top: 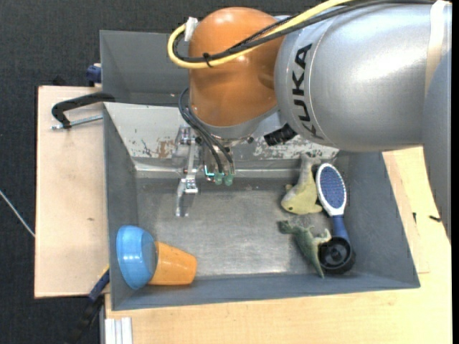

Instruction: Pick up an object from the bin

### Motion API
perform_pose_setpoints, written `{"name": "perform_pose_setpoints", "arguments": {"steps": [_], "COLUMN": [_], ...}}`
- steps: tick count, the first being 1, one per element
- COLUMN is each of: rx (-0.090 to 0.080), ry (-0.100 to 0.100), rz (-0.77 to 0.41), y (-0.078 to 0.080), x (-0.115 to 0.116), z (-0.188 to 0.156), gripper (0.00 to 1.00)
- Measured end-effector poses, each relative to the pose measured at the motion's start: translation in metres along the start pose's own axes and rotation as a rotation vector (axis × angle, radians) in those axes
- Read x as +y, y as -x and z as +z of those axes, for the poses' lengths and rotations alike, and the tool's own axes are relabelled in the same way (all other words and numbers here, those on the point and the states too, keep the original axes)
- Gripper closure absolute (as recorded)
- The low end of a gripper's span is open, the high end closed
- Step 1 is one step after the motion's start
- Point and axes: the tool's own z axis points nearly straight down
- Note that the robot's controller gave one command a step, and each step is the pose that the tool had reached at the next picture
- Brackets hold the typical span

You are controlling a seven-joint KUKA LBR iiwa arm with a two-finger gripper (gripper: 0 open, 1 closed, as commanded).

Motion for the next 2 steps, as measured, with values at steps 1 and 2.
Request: {"name": "perform_pose_setpoints", "arguments": {"steps": [1, 2], "rx": [-0.020, -0.001], "ry": [0.003, -0.003], "rz": [-0.243, -0.222], "y": [0.045, 0.039], "x": [0.008, -0.100], "z": [-0.052, 0.077], "gripper": [0.00, 0.00]}}
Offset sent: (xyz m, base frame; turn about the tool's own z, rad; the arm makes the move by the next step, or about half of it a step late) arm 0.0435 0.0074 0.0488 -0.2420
